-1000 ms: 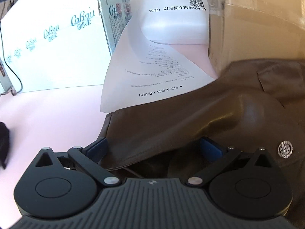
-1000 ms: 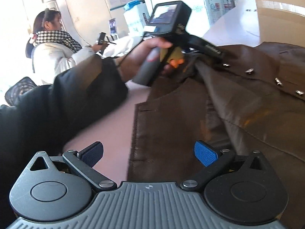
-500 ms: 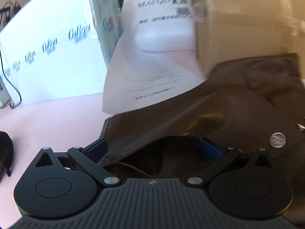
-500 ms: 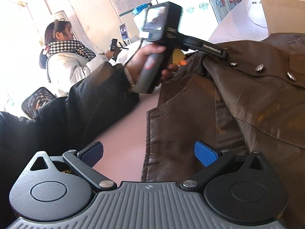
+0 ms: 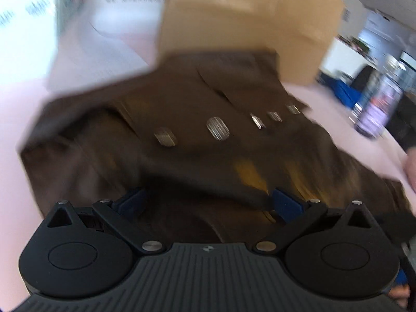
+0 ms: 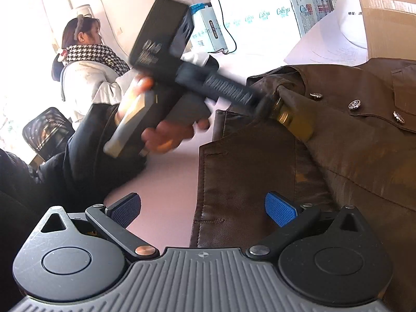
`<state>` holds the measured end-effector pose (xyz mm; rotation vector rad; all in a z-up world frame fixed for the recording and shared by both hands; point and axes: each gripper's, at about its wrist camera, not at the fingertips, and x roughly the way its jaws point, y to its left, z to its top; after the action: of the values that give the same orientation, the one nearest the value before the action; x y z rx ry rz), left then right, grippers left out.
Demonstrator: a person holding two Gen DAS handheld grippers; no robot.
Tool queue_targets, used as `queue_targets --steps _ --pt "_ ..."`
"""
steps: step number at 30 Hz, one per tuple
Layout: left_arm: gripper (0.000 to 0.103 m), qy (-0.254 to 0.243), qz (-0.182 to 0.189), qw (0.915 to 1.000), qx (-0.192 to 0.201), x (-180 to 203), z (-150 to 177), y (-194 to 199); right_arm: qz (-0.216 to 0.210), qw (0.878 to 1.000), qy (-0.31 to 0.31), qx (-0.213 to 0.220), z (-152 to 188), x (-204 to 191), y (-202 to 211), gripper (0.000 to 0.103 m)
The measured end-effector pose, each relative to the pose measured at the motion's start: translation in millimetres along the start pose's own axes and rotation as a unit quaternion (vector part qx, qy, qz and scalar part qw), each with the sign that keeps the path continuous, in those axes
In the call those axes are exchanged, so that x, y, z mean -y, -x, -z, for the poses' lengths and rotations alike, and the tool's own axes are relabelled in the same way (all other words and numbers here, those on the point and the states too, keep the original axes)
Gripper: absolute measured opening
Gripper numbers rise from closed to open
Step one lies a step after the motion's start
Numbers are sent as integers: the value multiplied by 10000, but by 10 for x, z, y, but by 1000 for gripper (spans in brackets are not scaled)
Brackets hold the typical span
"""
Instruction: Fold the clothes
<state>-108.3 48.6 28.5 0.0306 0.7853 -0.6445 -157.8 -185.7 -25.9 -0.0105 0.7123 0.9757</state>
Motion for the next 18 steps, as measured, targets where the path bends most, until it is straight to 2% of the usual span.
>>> queue_targets --steps 3,4,5,8,10,12,16,18 --pt "95 -179 -295 9993 122 79 107 48 4 10000 13 -2 7 6 3 103" --pt "87 -203 -390 9989 164 104 120 56 10 10000 17 -2 10 11 6 103" --pt "71 -202 -496 9983 219 122 119 52 30 10000 19 4 8 11 4 103" --pt "45 3 -832 9956 438 120 222 183 229 9997 -31 91 -6 7 -3 103" --pt "36 206 -840 9949 511 75 301 275 735 9969 -140 260 -21 9 6 103" --pt "30 436 -796 9942 582 20 392 377 1049 9927 -316 513 -36 56 52 103" --pt "20 537 -917 9924 623 47 478 538 1119 9816 -926 1239 -38 226 236 103" --pt "9 500 -1024 9914 648 124 511 634 1131 9784 -1029 1391 -35 263 273 103"
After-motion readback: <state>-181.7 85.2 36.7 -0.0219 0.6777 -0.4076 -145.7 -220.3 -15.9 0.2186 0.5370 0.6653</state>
